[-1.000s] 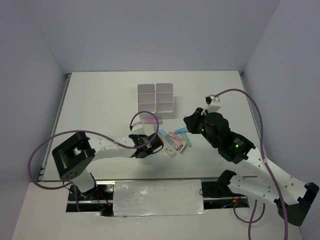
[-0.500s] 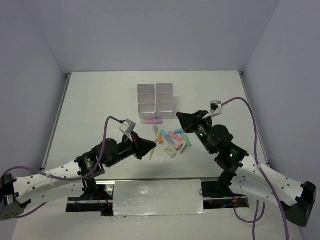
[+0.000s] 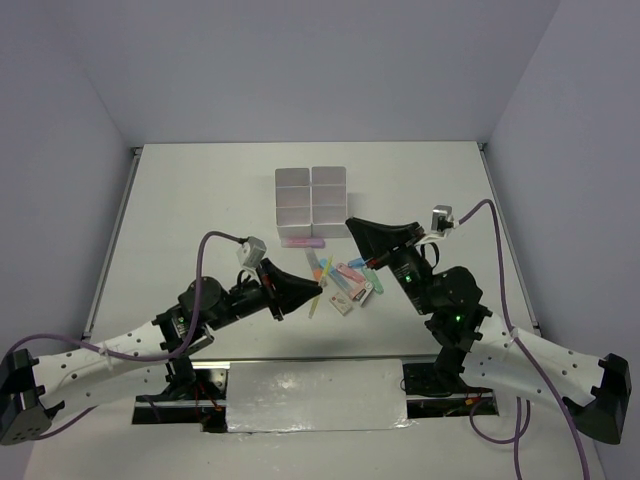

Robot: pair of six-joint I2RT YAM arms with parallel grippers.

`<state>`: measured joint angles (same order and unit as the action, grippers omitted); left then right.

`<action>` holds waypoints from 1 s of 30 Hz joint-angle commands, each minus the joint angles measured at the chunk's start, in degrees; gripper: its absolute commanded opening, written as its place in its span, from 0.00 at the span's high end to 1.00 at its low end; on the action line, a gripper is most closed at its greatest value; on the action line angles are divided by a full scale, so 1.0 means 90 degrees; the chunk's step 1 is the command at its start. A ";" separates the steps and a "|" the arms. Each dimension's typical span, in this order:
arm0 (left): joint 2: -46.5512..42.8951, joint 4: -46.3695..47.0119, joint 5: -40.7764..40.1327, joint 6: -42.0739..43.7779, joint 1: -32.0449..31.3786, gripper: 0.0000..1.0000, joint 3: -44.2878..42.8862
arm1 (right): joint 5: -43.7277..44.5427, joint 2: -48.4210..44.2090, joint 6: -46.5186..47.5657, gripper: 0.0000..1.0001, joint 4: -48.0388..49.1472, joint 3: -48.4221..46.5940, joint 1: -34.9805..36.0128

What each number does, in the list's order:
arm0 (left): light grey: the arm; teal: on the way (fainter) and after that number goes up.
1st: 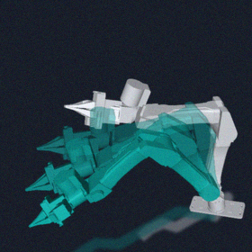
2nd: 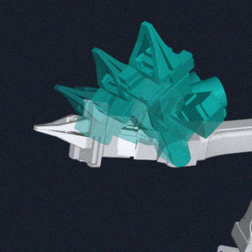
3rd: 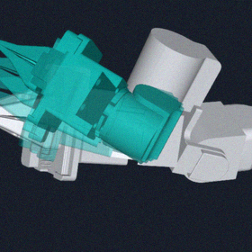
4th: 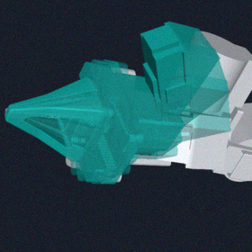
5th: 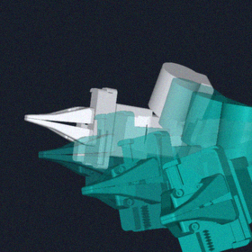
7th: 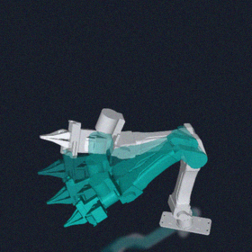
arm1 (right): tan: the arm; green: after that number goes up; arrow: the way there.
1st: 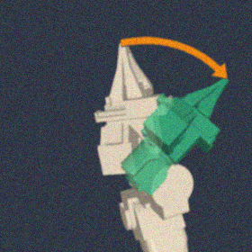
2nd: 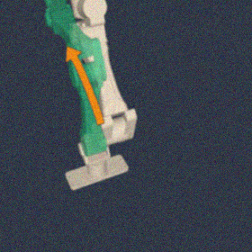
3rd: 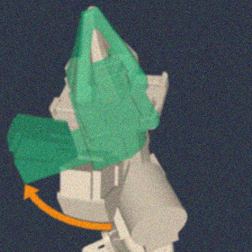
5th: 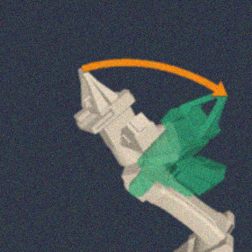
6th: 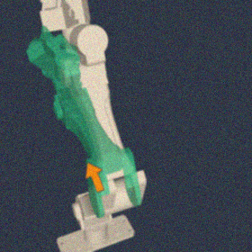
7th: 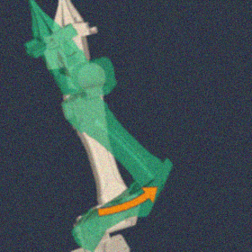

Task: Sort the stationery into containers
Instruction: Close the pen cap on the pen.

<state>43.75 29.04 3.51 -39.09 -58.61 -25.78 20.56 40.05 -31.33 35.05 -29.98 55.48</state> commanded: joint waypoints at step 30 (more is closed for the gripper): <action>0.0042 0.0924 0.0264 -0.0110 0.0301 1.00 0.0081 | -0.0594 0.0149 -0.0200 1.00 0.0657 0.0245 0.0349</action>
<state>44.45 32.25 4.80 -39.44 -56.38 -25.34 15.59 41.39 -33.39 38.35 -26.65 58.22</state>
